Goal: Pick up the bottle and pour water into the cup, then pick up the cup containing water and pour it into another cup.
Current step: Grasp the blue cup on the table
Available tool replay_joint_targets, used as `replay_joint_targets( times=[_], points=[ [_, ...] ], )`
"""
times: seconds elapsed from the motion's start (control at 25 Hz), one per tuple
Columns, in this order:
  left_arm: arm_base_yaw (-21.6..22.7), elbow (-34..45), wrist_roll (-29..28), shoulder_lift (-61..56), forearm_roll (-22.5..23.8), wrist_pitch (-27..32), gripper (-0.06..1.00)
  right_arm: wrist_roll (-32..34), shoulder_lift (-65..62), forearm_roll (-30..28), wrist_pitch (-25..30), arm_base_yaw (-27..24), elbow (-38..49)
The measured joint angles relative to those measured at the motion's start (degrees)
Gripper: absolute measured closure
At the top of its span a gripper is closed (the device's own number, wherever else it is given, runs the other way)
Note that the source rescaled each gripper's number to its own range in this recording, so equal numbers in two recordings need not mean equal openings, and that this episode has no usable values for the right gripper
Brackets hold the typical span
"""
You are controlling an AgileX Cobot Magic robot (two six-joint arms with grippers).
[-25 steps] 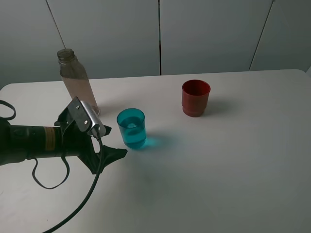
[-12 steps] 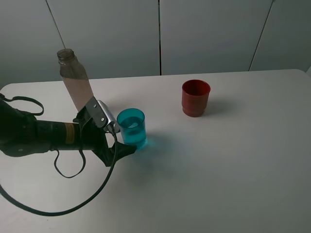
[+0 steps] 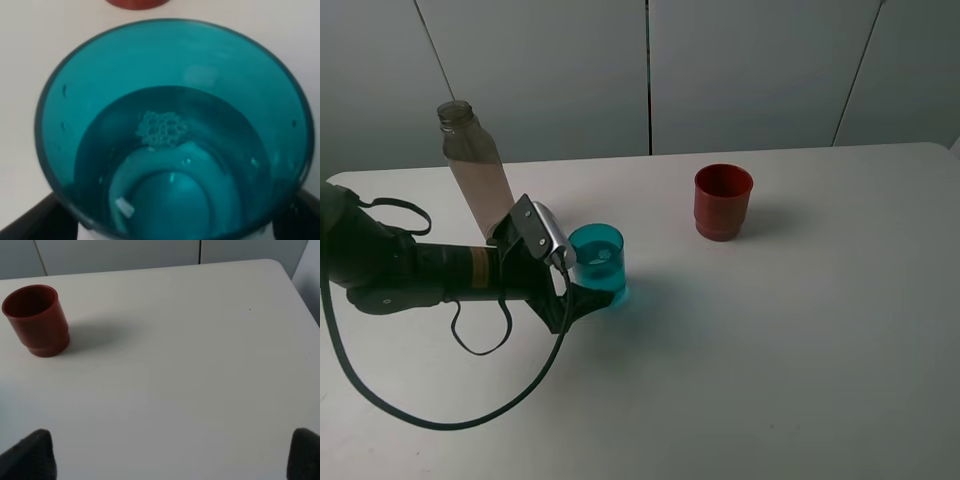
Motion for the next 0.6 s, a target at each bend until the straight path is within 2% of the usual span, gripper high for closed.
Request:
replay_joint_targets(
  times=[0.32,0.6],
  points=[
    [0.0,-2.4,0.5,2.6,-0.5,-4.1,-0.05,0.0,0.0,0.0,0.0,0.0,0.0],
    [0.0,-5.3,0.6,3.0,0.7,-3.3,-0.05,0.1,0.0,0.0,0.0,0.0,0.0]
  ],
)
